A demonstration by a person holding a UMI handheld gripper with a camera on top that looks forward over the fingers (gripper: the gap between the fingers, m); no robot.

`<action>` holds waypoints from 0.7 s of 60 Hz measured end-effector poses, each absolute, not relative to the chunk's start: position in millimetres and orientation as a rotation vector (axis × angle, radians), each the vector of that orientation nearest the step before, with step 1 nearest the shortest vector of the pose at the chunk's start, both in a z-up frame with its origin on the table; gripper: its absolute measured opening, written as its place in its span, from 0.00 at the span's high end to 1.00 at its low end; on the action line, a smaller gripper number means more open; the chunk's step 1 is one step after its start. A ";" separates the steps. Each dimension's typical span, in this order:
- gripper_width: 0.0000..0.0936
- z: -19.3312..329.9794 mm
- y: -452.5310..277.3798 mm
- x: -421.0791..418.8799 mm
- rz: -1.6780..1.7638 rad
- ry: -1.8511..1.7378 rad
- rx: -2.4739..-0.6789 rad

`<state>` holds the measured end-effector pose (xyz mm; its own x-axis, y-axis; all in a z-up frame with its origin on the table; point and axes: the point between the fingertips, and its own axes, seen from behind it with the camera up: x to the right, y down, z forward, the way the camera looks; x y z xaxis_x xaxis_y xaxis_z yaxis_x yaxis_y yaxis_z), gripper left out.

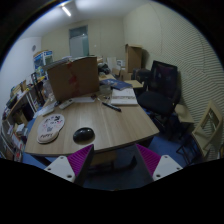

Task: Arrange mouse

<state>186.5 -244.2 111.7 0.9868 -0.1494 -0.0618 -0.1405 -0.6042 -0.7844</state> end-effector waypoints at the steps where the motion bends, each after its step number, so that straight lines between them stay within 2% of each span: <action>1: 0.12 113.2 -243.3 186.4 -0.011 0.200 -2.228; 20: 0.12 97.6 -236.5 143.0 0.101 0.055 -2.230; 33: 0.12 30.6 -202.3 70.9 0.207 -0.013 -2.299; 42: 0.11 -0.7 -161.0 37.3 0.208 -0.060 -2.288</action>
<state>37.3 -161.0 -0.7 0.9852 0.1110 -0.1307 -0.0244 -0.6636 -0.7477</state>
